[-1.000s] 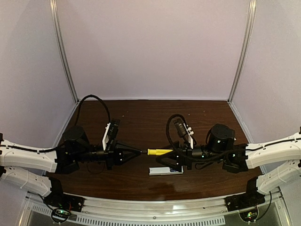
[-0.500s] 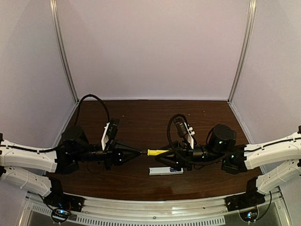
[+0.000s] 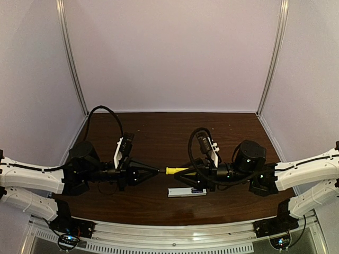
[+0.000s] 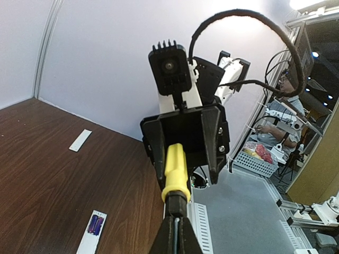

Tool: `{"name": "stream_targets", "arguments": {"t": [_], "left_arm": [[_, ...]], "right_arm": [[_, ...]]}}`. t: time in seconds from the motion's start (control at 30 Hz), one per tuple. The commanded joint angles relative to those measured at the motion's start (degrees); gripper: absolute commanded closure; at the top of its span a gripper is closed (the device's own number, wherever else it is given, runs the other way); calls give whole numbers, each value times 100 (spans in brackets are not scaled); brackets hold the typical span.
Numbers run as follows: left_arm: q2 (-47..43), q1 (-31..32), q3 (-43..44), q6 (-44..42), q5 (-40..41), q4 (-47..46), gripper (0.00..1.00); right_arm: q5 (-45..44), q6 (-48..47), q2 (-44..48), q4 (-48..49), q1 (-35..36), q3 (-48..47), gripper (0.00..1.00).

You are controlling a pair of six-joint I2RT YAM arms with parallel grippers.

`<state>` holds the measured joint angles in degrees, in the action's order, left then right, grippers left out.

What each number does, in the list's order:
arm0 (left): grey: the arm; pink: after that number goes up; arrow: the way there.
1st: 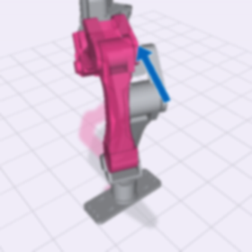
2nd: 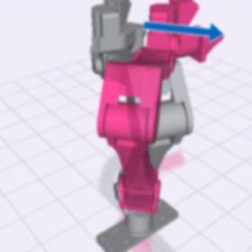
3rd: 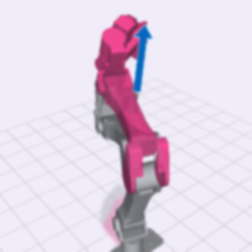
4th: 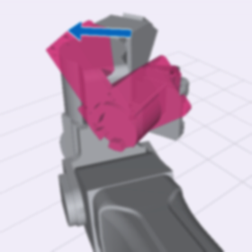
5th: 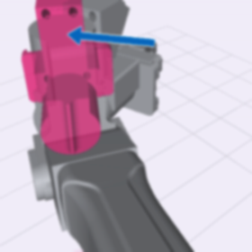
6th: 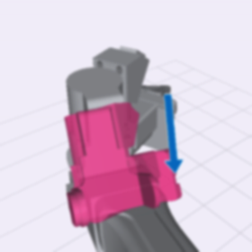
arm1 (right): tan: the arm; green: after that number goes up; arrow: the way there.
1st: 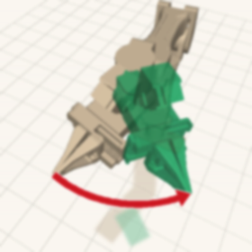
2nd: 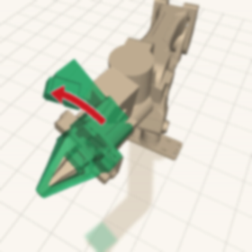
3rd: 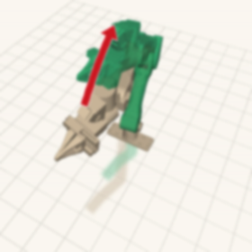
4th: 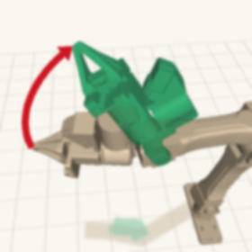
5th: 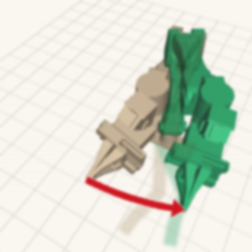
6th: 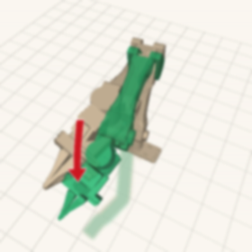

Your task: Unload the batteries from the remote control

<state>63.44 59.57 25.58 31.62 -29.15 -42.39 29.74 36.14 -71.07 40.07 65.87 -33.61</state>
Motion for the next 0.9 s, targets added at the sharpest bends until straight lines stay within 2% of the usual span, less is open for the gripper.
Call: {"name": "stream_targets", "arguments": {"t": [0.0, 0.63, 0.87], "left_arm": [[-28, -39, -67, -15, 81, -151, 100], [-17, -37, -56, -33, 146, -94, 100], [-16, -37, -36, -84, 286, 15, 100]], "right_arm": [[-194, -82, 24, 88, 43, -33, 61], [-326, -98, 5, -17, 52, -78, 74], [-377, -107, -80, -208, 75, -154, 94]]}}
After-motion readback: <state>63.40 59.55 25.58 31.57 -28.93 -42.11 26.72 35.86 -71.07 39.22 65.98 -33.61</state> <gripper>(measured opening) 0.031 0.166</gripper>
